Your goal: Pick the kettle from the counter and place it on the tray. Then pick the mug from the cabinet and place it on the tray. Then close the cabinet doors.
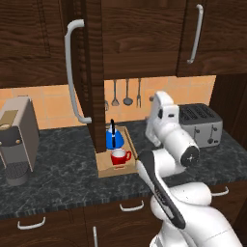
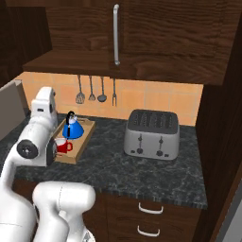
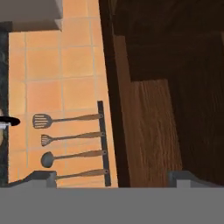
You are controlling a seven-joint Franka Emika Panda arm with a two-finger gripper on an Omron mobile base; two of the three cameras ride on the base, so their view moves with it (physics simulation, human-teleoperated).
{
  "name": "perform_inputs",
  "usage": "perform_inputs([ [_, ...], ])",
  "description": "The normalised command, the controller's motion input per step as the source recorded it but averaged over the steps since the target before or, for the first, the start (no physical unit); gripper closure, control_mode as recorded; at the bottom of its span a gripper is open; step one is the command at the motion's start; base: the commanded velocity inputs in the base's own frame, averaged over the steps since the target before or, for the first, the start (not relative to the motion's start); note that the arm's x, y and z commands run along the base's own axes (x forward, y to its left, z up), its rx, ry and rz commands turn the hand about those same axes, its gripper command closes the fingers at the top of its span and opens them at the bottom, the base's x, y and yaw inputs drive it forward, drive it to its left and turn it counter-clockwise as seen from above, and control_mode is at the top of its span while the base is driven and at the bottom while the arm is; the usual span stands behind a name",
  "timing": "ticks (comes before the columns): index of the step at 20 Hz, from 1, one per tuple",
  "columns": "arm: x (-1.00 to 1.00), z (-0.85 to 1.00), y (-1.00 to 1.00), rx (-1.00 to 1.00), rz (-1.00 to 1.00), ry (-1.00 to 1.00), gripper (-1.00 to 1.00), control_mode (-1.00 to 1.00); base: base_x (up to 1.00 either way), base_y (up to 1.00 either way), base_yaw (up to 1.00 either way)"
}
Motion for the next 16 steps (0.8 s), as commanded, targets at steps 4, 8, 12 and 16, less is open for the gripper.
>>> perform_inputs([
  [4,-0.21,0.0,0.99,-0.42,-0.13,-0.33,-1.0,-1.0,0.0,0.0,0.0],
  [8,-0.02,0.0,0.69,-0.26,-0.05,-0.09,-1.0,-1.0,0.0,0.0,0.0],
  [12,0.0,0.0,0.65,-0.15,-0.06,-0.02,-1.0,-1.0,0.0,0.0,0.0],
  [16,0.0,-0.13,0.57,-0.15,-0.04,0.0,-1.0,-1.0,0.0,0.0,0.0],
])
